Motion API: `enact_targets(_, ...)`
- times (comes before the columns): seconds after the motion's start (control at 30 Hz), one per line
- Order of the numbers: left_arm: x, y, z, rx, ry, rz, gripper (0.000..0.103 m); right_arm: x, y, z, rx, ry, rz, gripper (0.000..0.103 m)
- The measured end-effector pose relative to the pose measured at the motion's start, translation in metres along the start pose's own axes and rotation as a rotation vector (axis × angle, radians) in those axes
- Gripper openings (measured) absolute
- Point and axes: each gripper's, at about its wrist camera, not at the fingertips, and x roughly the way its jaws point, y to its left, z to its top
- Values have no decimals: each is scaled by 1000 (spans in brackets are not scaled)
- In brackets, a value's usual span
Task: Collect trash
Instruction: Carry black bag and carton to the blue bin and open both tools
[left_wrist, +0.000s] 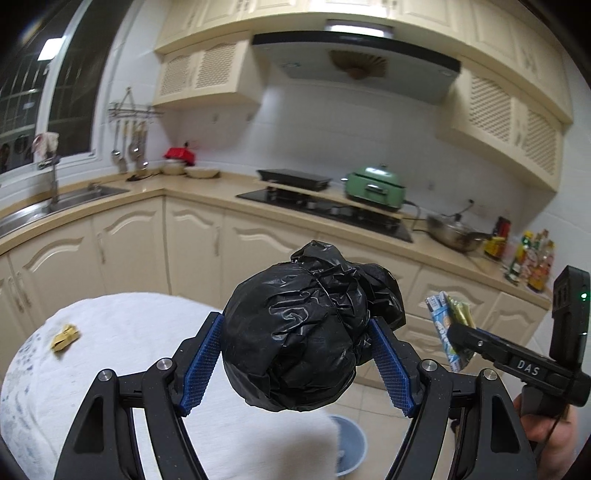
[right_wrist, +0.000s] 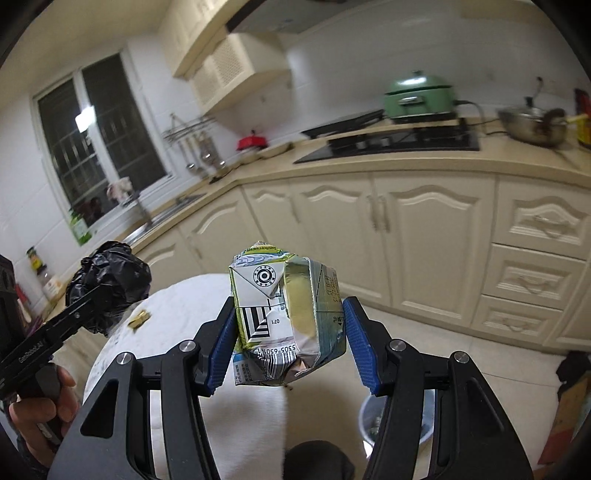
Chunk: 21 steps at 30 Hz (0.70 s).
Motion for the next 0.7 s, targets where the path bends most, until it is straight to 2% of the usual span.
enact_targets(0.13, 24, -20, 0, 34, 15, -45, 73, -10, -31, 1, 47, -17, -40, 57)
enact_targets(0.27, 63, -44, -3, 64, 75, -91, 73, -6, -63, -2, 94, -6, -73, 57)
enact_targets(0.43, 121, -70, -18, 102, 214, -138, 73, 14, -104, -16, 164, 55, -100, 57)
enact_targets(0.6, 179, -88, -38, 125, 358, -145, 73, 43, -141, -35, 246, 129, -107, 57)
enact_targets(0.7, 211, -101, -38, 135, 418, -151, 73, 62, -161, -46, 290, 170, -109, 57)
